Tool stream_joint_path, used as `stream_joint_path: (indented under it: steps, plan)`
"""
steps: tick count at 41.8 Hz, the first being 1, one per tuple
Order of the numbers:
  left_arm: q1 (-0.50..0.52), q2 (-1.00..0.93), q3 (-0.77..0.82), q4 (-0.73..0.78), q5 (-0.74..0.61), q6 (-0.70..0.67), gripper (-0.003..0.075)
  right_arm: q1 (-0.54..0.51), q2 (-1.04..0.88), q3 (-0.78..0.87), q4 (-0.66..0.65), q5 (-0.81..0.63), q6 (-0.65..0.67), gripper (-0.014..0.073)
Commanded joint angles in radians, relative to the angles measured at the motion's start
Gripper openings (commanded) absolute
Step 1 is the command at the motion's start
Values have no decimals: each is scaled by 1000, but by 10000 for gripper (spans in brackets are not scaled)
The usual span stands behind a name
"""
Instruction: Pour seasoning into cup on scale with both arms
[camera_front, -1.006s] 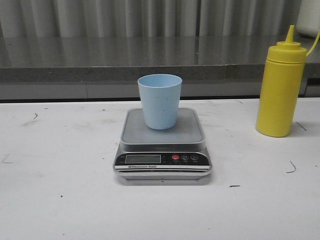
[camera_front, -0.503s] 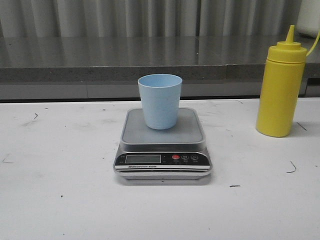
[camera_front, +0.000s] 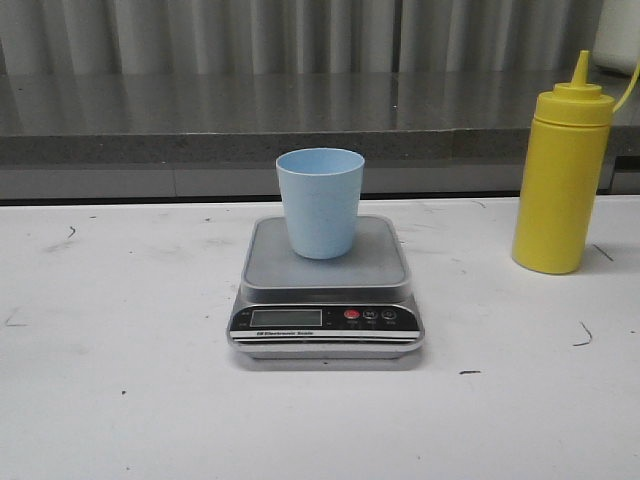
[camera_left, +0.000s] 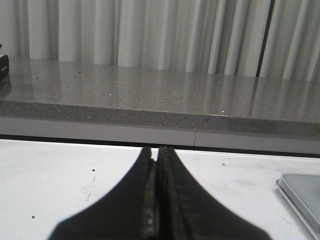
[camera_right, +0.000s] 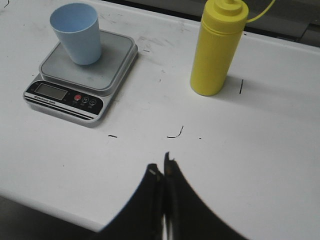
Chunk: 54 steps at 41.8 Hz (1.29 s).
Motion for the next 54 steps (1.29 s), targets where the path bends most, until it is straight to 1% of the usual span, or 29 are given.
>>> stream_joint_path:
  steps: [1,4,6,9,14,19,26,32,51,54]
  plan:
    - [-8,-18,27,-2,-82,-10,-20,0,7,-27,-14,-62,-9,-69]
    - [-8,-18,27,-2,-82,-10,-20,0,-2,-13,-73,-99,-9,-69]
    - [-8,-18,27,-2,-82,-10,-20,-22,-34,23,-133,-165,-9,-69]
    - [-8,-18,27,-2,-82,-10,-20,-74,-84,105,-159,-289,-9,-69]
    - [-8,-18,27,-2,-82,-10,-20,-162,-200,278,-161,-488,-9,-69]
    - [-8,-18,27,-2,-82,-10,-20,-235,-319,468,-160,-640,-9,-69]
    - [-8,-18,27,-2,-82,-10,-20,-282,-428,656,-149,-783,-7,-69]
    - [-8,-16,27,-2,-82,-10,-20,-292,-472,741,-149,-887,-7,-69]
    - [-8,-16,27,-2,-82,-10,-20,-292,-470,744,-148,-903,-7,-69]
    - [-8,-16,27,-2,-82,-10,-20,-292,-470,744,-128,-914,-7,-69]
